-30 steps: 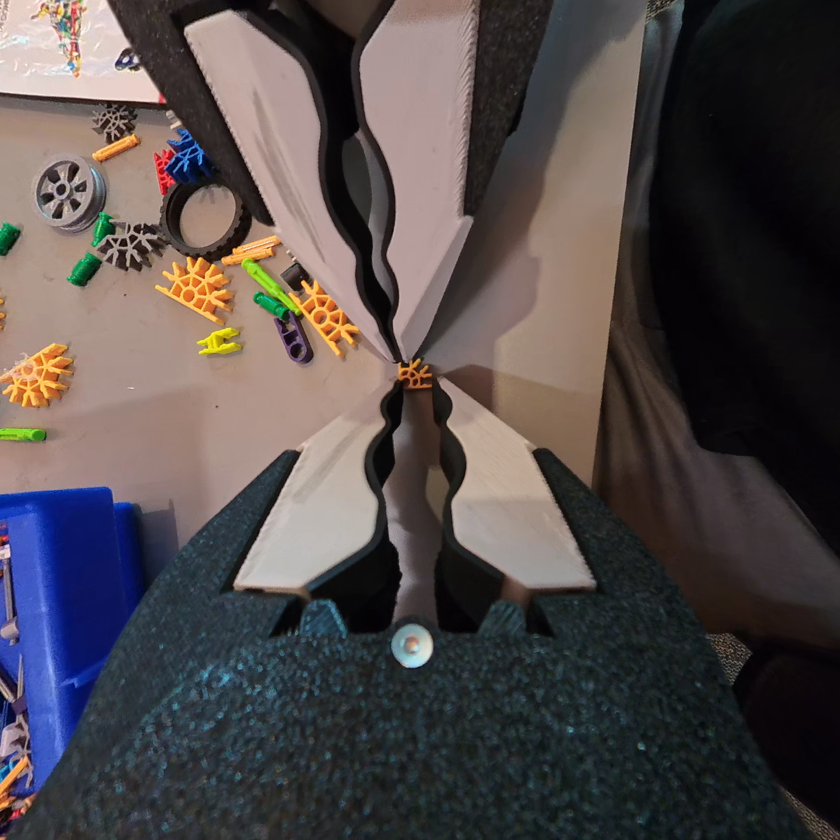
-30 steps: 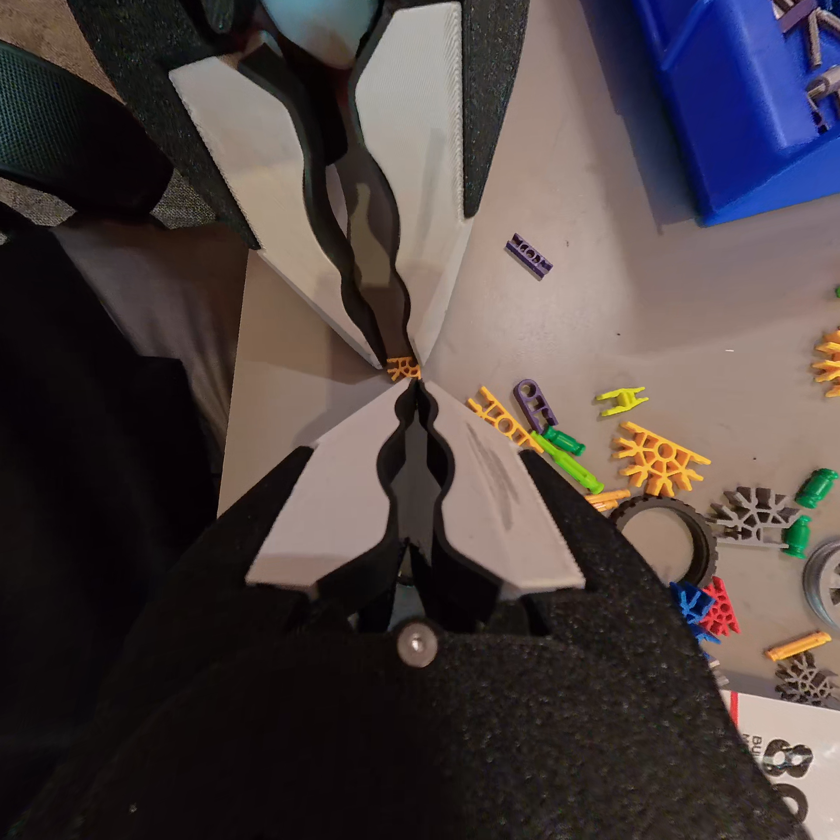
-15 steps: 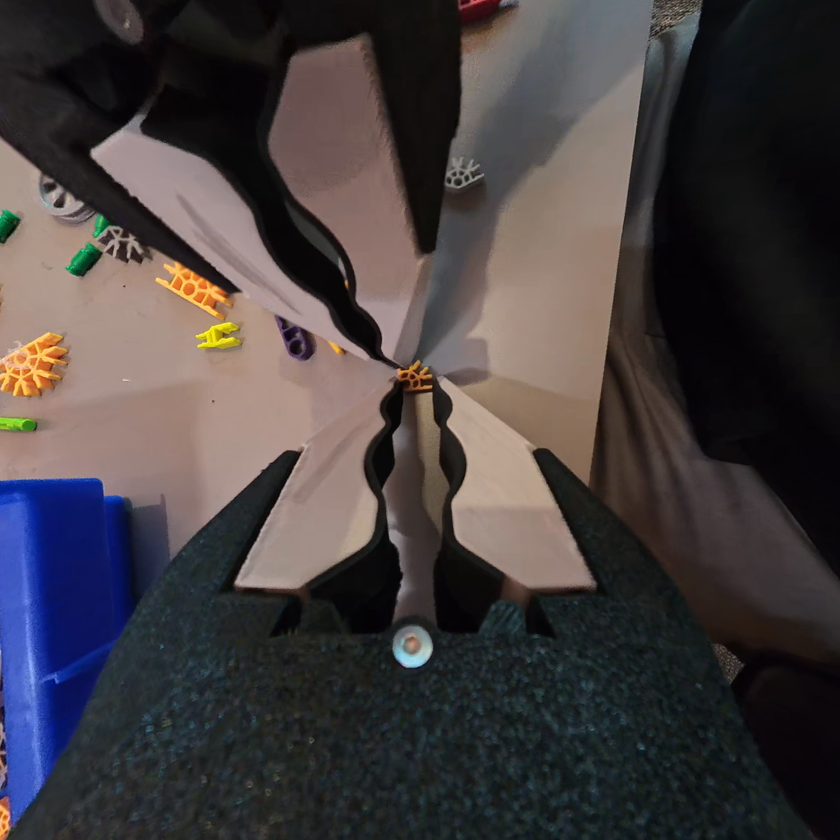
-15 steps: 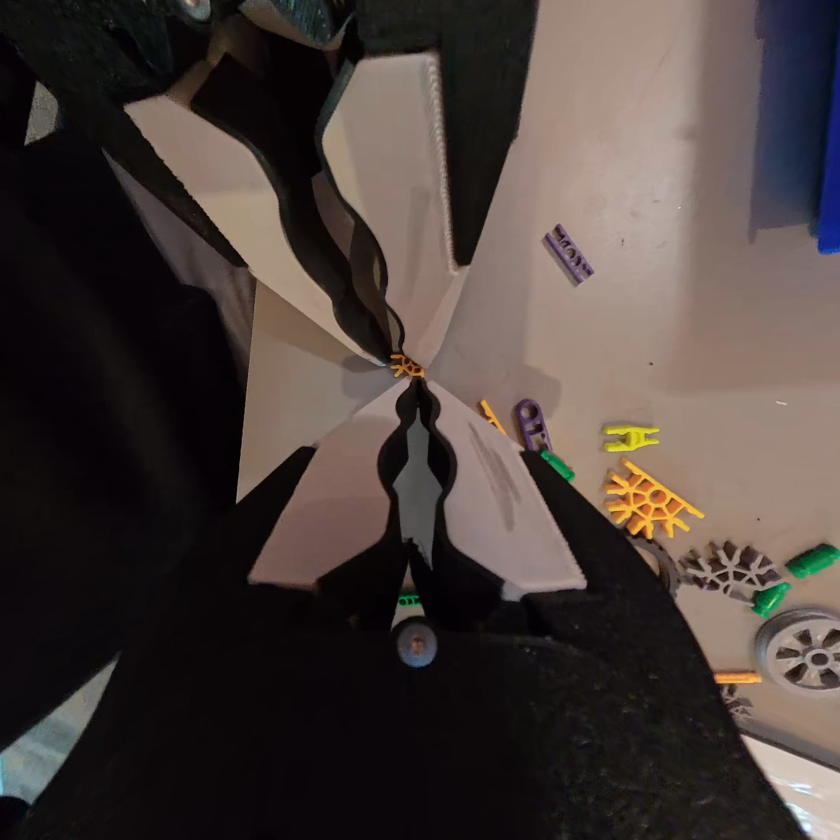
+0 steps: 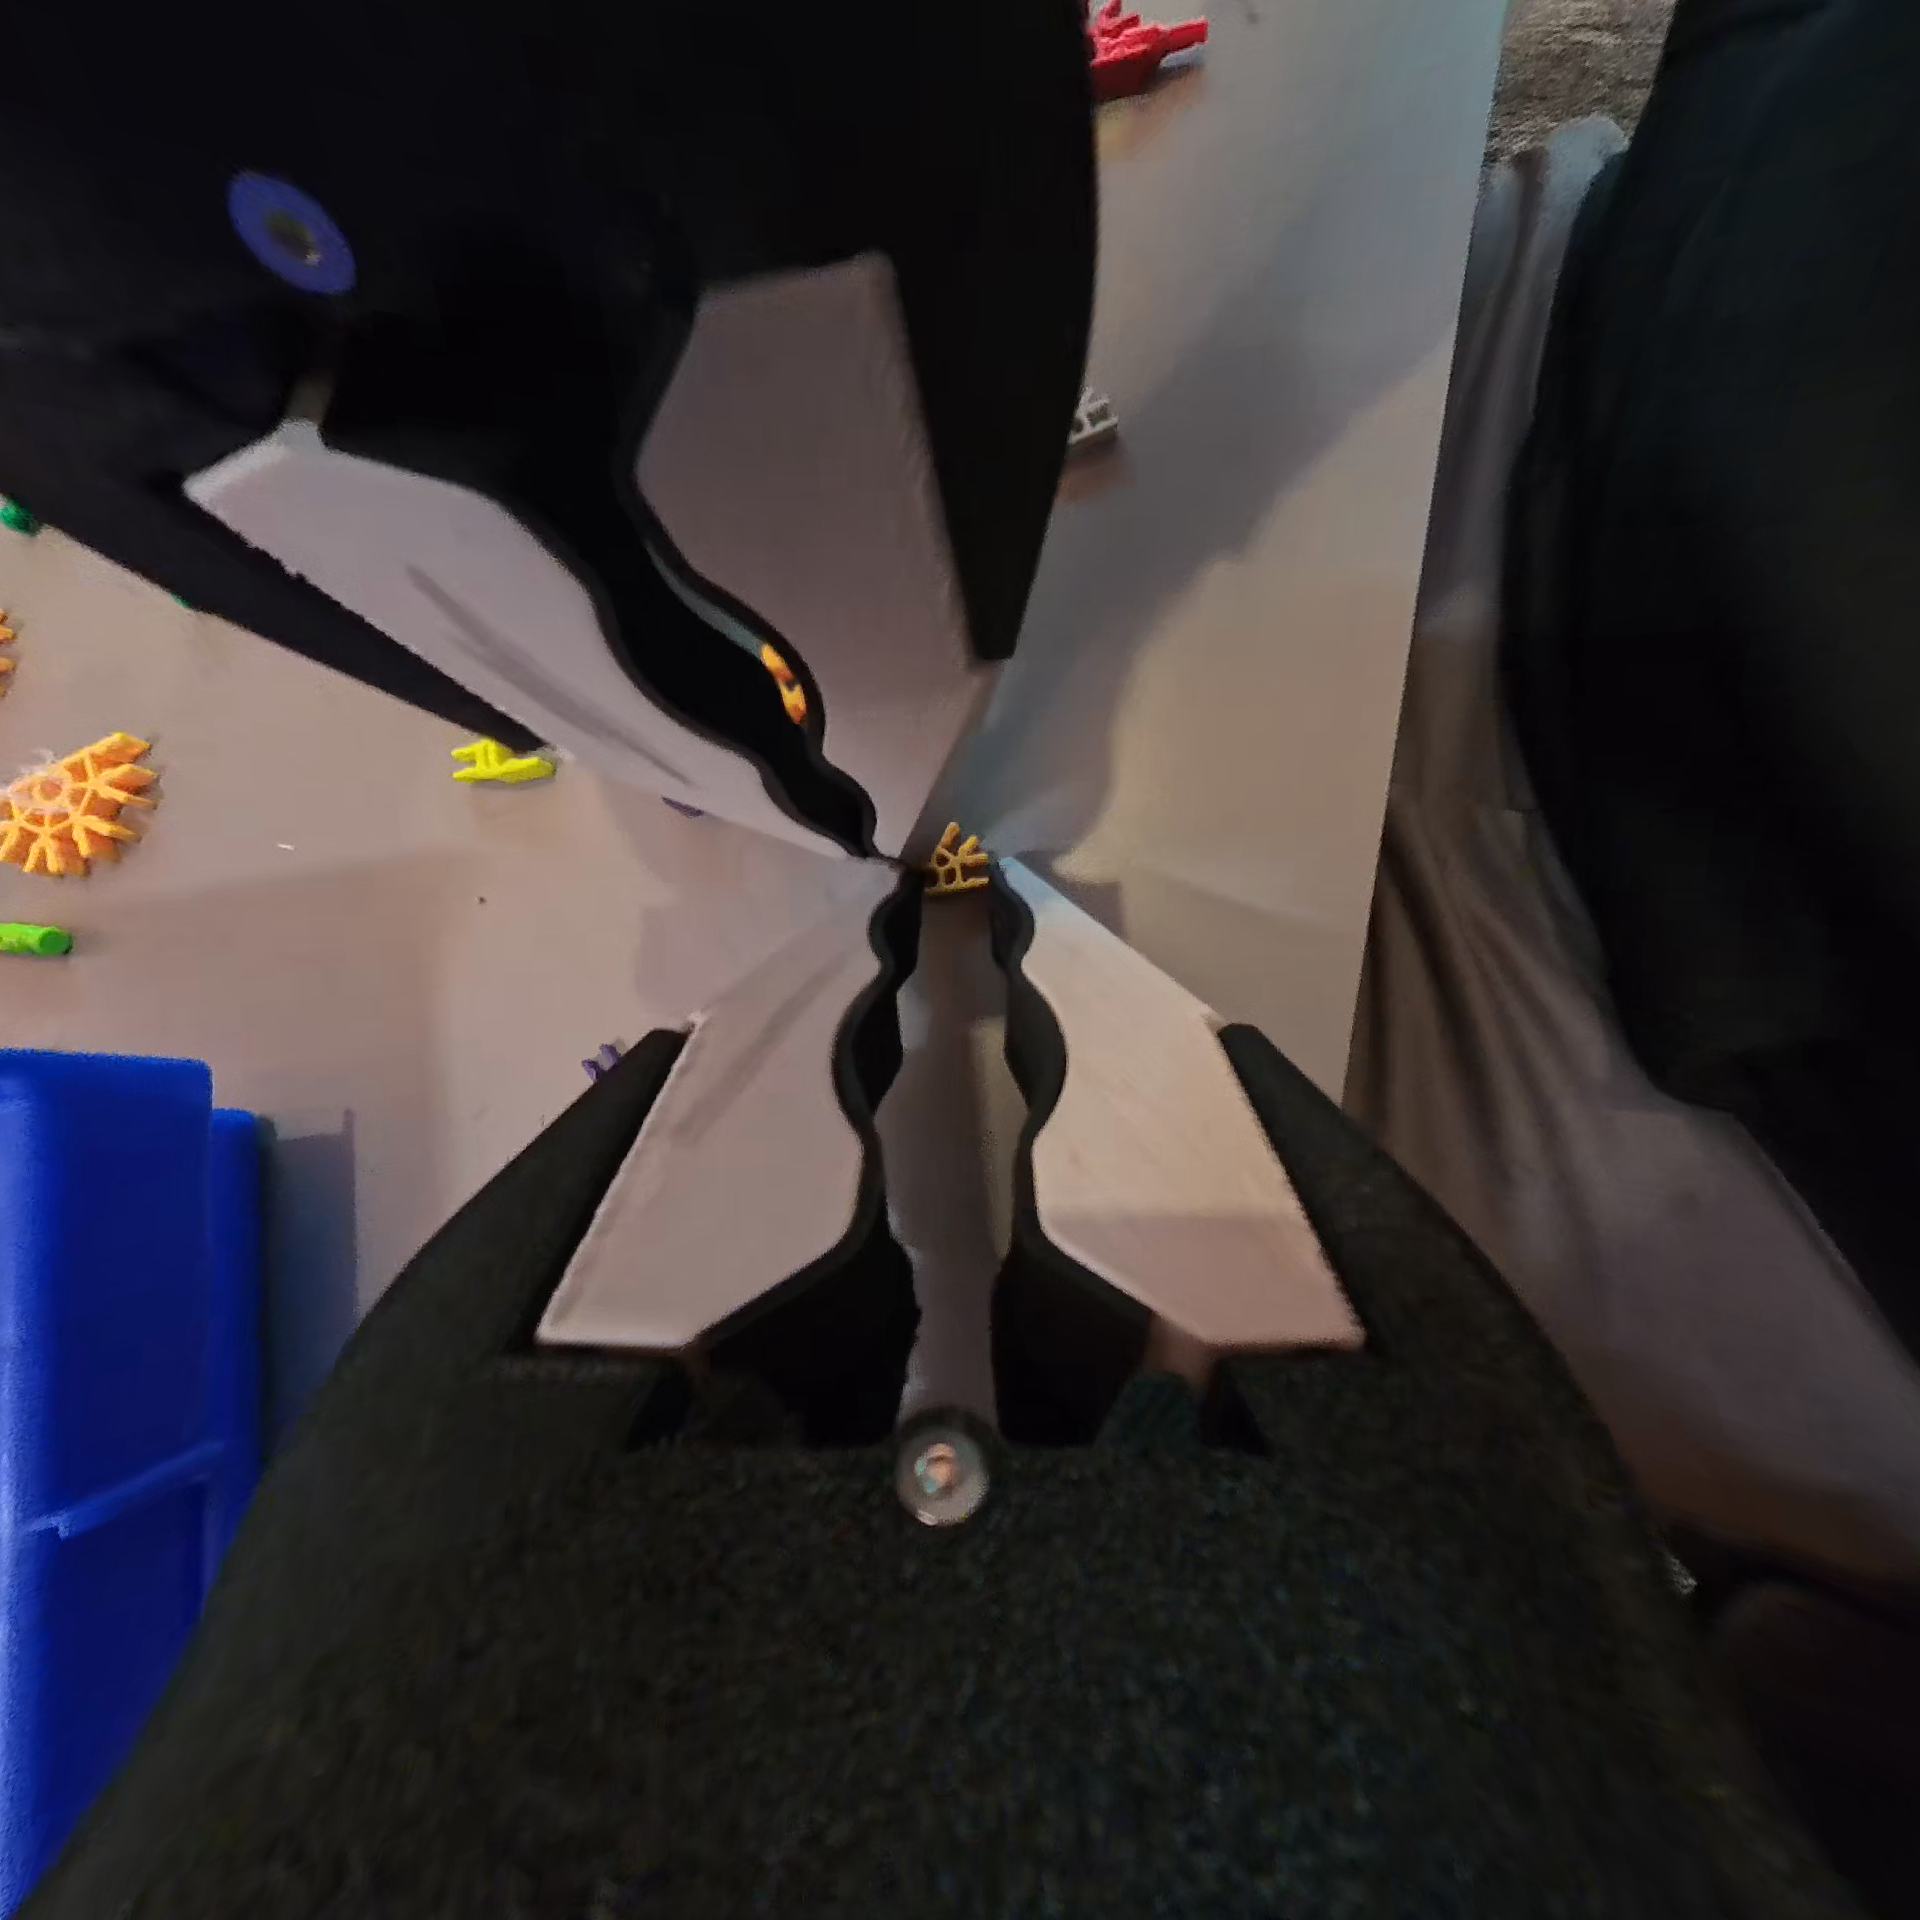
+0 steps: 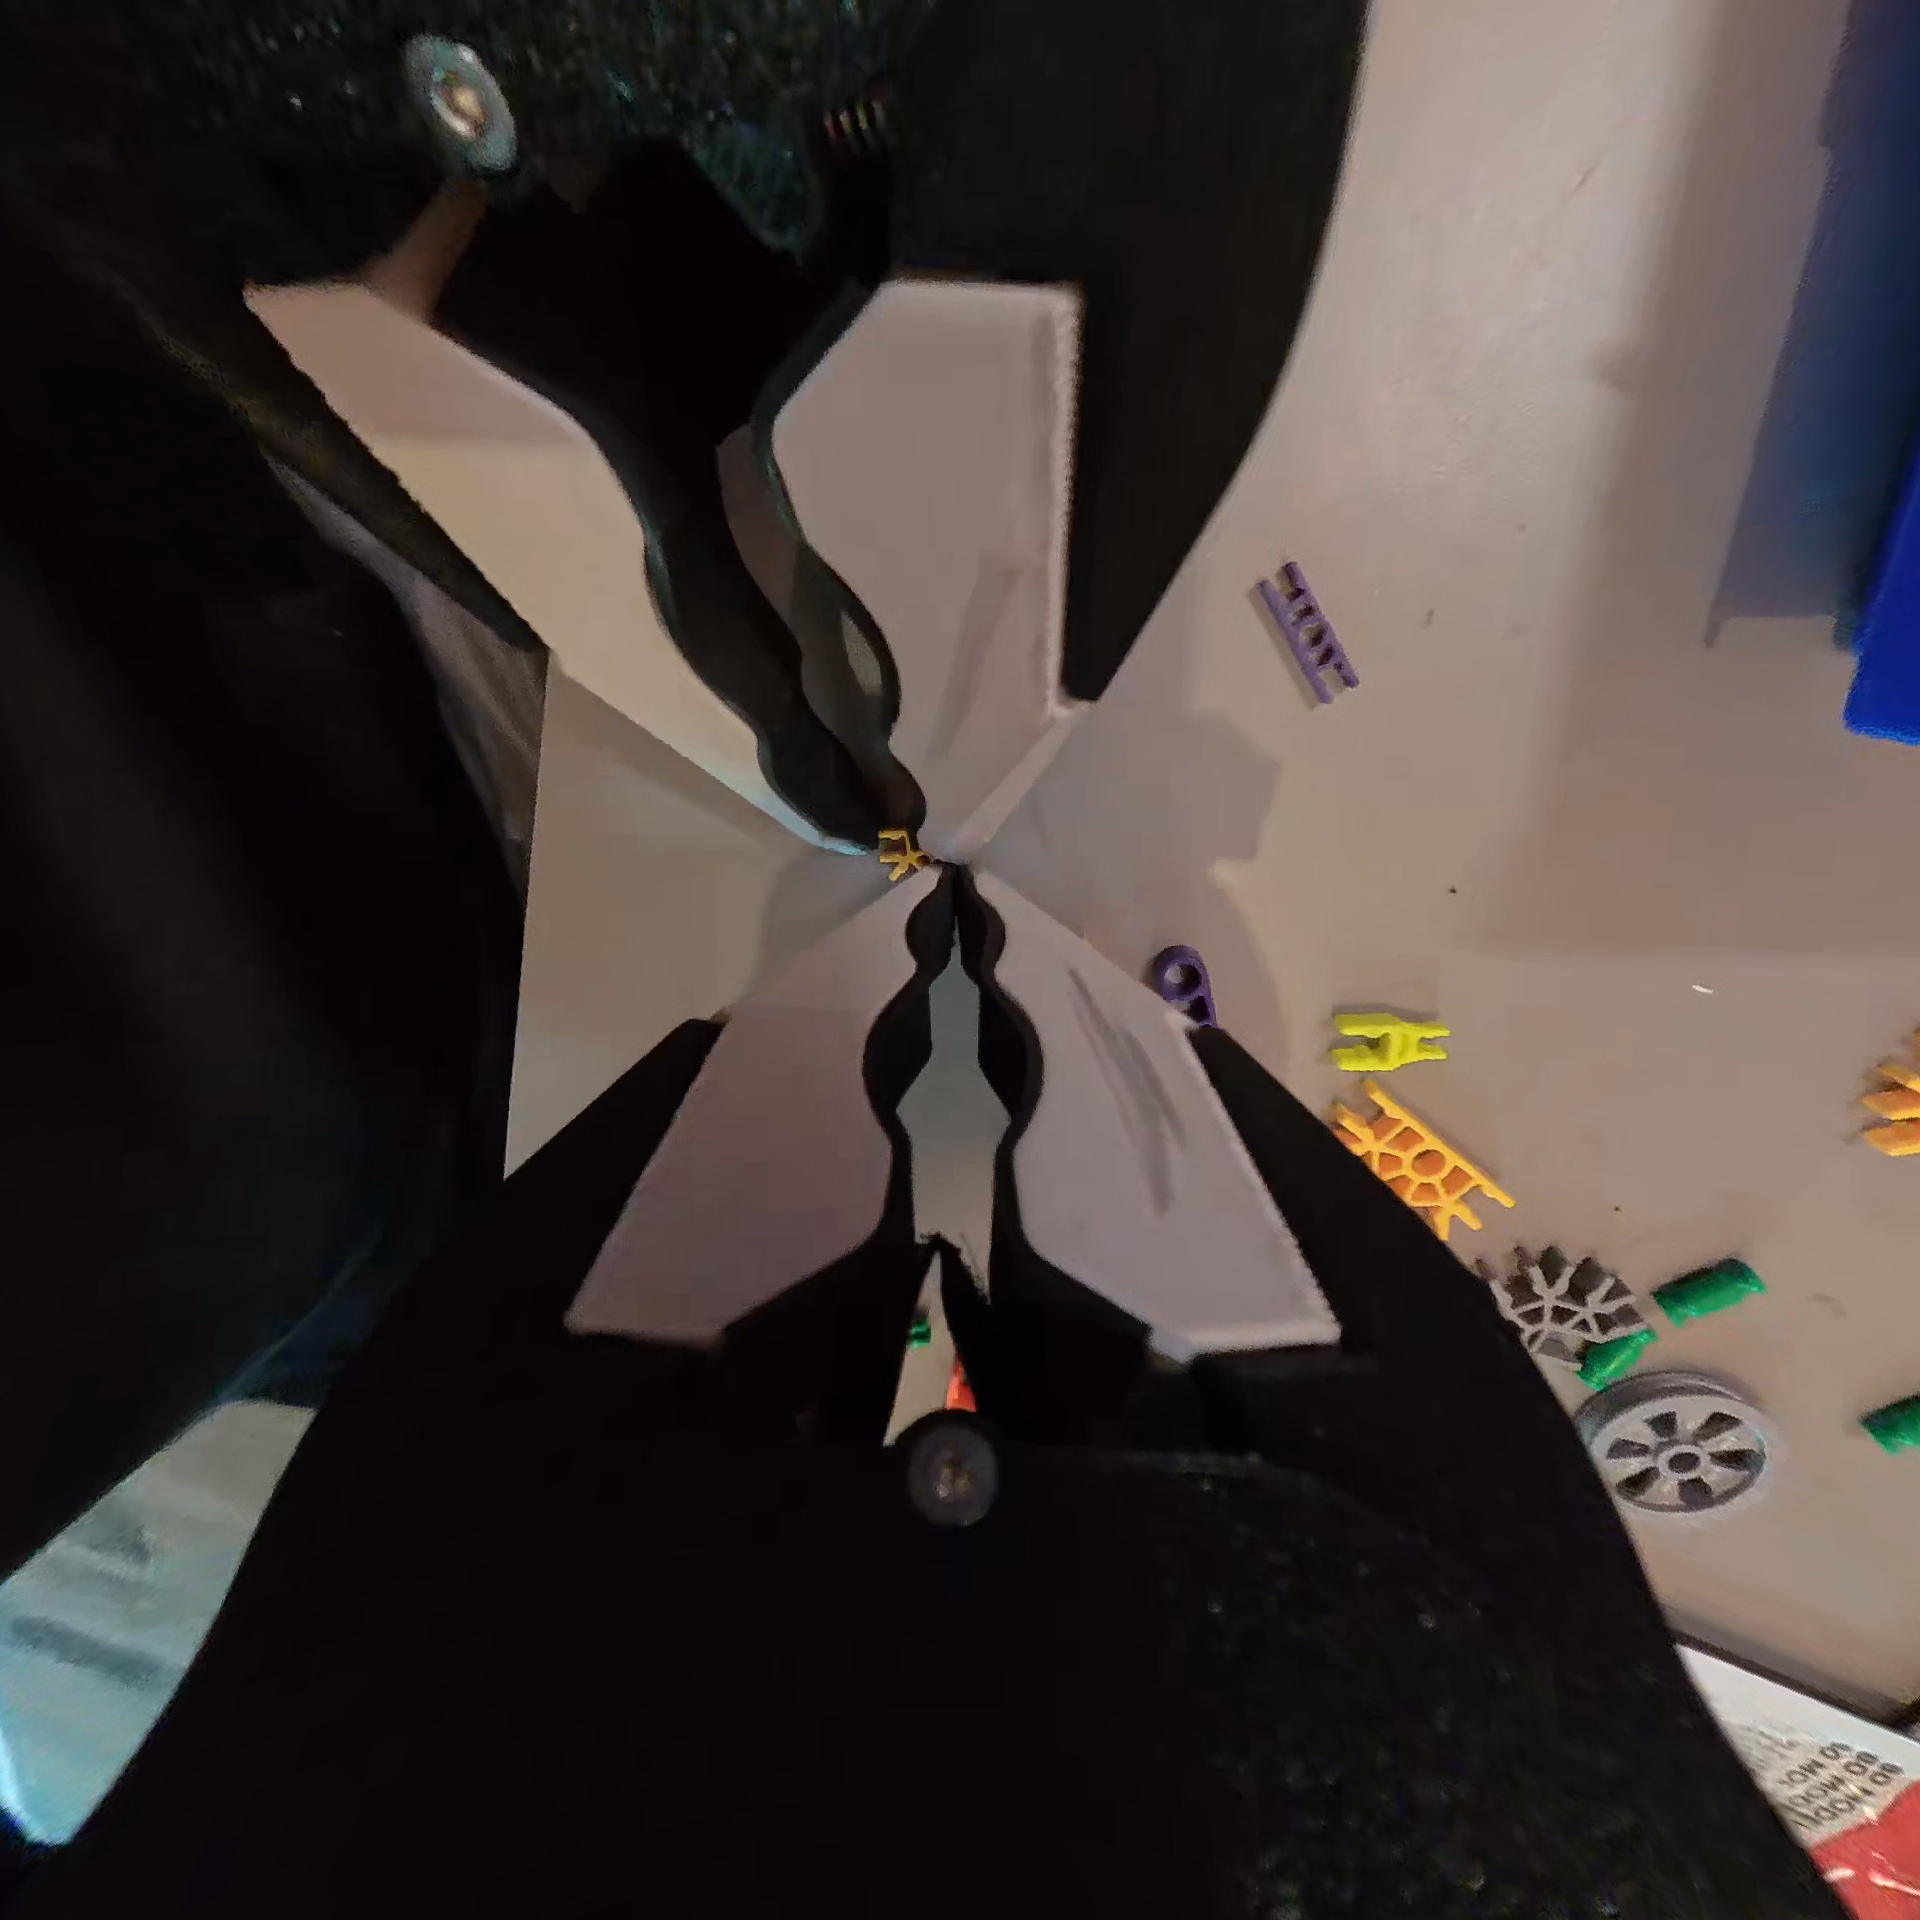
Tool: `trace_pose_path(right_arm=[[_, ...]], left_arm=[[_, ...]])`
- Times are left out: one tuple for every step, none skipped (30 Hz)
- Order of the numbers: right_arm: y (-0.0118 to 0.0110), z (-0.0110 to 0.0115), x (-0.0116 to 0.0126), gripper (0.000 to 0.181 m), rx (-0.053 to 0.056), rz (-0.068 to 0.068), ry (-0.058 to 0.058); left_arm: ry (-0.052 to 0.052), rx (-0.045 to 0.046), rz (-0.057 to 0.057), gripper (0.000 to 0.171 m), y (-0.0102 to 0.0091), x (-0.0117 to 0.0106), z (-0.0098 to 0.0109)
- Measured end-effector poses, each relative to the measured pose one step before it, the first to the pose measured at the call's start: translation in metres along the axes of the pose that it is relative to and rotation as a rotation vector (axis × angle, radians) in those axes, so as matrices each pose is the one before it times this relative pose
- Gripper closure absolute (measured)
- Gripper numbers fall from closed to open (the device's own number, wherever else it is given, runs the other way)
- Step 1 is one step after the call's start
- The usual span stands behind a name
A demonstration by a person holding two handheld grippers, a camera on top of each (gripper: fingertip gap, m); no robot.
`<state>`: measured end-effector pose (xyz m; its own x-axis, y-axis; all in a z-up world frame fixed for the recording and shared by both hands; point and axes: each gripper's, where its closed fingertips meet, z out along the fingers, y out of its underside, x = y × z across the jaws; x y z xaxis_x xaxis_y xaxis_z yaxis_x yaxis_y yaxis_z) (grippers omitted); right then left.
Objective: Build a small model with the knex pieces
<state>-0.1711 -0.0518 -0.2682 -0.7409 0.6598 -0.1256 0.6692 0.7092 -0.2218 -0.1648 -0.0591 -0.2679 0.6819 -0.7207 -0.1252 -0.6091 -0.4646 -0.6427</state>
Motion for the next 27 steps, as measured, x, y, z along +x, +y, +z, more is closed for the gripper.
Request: trace_pose_path(right_arm=[[-0.00064, -0.00037, 0.00054, 0.181, 0.0338, 0.0157, 0.0027], [-0.00028, -0.00156, -0.00125, 0.181, 0.0418, 0.0191, -0.0084], [0.00154, -0.00444, 0.0016, 0.181, 0.0313, 0.0213, 0.0169], [0.00202, -0.00823, 0.00547, 0.177, 0.031, 0.0194, 0.0488], [0.00183, -0.01002, 0.00192, 0.174, 0.0382, 0.0204, 0.0252], [0.00371, -0.0097, 0.00004, 0.174, 0.0291, 0.0186, 0.0154], [0.00695, -0.00809, 0.00011, 0.174, 0.0097, 0.0119, 0.0244], [0.00917, -0.00645, -0.00031, 0.173, -0.0038, 0.0099, 0.0231], [0.00873, -0.0057, -0.00034, 0.173, -0.002, 0.0127, 0.0199], [0.0078, -0.00559, 0.0003, 0.173, 0.0024, 0.0159, 0.0222], [0.00714, -0.00557, 0.00101, 0.173, 0.0039, 0.0155, 0.0257], [0.00685, -0.00495, 0.00042, 0.171, 0.0023, 0.0185, 0.0191], [0.00584, -0.00416, -0.00013, 0.172, 0.0074, 0.0199, 0.0155], [0.00534, -0.00311, -0.00074, 0.172, 0.0094, 0.0215, 0.0105], [0.00593, -0.00162, -0.00012, 0.171, 0.0015, 0.019, 0.014], [0.00631, 0.00003, 0.00103, 0.169, -0.0038, 0.0154, 0.0223], [0.00517, 0.00107, 0.00031, 0.169, 0.0006, 0.0183, 0.0153], [0.00437, 0.00231, -0.00201, 0.169, 0.0011, 0.0173, 0.0002], [0.0028, 0.00282, -0.00204, 0.169, 0.0061, 0.0112, 0.0013], [0.00214, 0.00273, -0.00099, 0.168, 0.0068, 0.0165, 0.0048], [0.00269, 0.00291, -0.00023, 0.168, -0.0004, 0.018, 0.007], [0.00353, 0.00311, 0.00051, 0.168, -0.009, 0.0092, 0.0143], [0.00331, 0.00284, 0.001, 0.167, -0.0098, 0.0051, 0.0193], [0.00241, 0.00231, -0.00036, 0.166, -0.0062, 0.0081, 0.0088], [0.00084, 0.00176, -0.00127, 0.166, 0.0026, 0.0075, 0.002], [0.00057, 0.00169, -0.00078, 0.166, 0.002, 0.0085, 0.0035], [0.00085, 0.00185, -0.0004, 0.167, -0.0011, 0.0031, 0.0059]], left_arm=[[-0.0131, -0.00521, -0.0131, 0.161, 0.00043, -0.00185, -0.00022], [0.001, 0.00835, -0.0066, 0.161, -0.00018, 0.00063, 0.0], [-0.001, 0.01183, -0.0103, 0.161, -0.00019, 0.00021, 0.00014], [-0.0037, 0.01013, -0.0102, 0.161, -0.00007, -0.00027, -0.00001], [-0.0058, 0.00582, -0.0059, 0.161, -0.00002, -0.00004, -0.0001], [-0.0065, 0.00306, 0.0011, 0.161, -0.00004, 0.00001, -0.00002], [-0.0037, 0.00169, 0.0022, 0.161, -0.0001, -0.0001, 0.00004], [-0.0001, 0.00024, -0.0003, 0.161, 0.00007, 0.0, -0.00008], [0.0009, -0.00003, -0.0005, 0.16, -0.00005, -0.00013, -0.00004], [-0.0019, 0.00053, -0.0002, 0.16, -0.00016, -0.00054, 0.00016], [-0.0022, 0.00089, -0.0007, 0.16, -0.00006, -0.00024, 0.00013], [-0.0018, 0.00126, -0.0029, 0.16, -0.00019, -0.00013, -0.00002], [0.0001, 0.00139, -0.0046, 0.159, -0.00009, 0.0001, -0.0001], [-0.0039, -0.00216, -0.0035, 0.158, 0.00013, -0.0003, -0.00013], [-0.0071, -0.00277, 0.0001, 0.157, 0.00031, -0.00051, -0.00021], [-0.0006, -0.00177, -0.001, 0.156, 0.00011, 0.00055, -0.0001], [-0.0001, -0.00115, -0.0021, 0.156, 0.00007, 0.00054, -0.00021], [-0.0016, -0.00068, -0.0004, 0.156, -0.00001, 0.00049, -0.00021], [0.0011, -0.00023, -0.0024, 0.156, -0.00002, 0.00063, 0.00012], [0.0032, 0.00094, -0.0041, 0.156, -0.00035, 0.00089, 0.00024], [-0.0021, 0.00113, -0.0031, 0.155, -0.00037, 0.00008, 0.00025], [-0.0036, 0.00093, -0.0035, 0.155, -0.00037, -0.00022, 0.00042], [-0.0026, -0.00007, -0.0027, 0.155, -0.00015, -0.00009, 0.00013], [-0.0031, -0.0009, -0.0018, 0.155, -0.00009, -0.00015, 0.00011], [-0.0031, -0.00025, -0.0003, 0.155, -0.00013, -0.00004, 0.00008], [-0.003, -0.00015, -0.0011, 0.155, -0.0002, -0.00004, 0.00014], [-0.0025, -0.00008, -0.0014, 0.155, -0.0002, -0.0001, 0.00016]])
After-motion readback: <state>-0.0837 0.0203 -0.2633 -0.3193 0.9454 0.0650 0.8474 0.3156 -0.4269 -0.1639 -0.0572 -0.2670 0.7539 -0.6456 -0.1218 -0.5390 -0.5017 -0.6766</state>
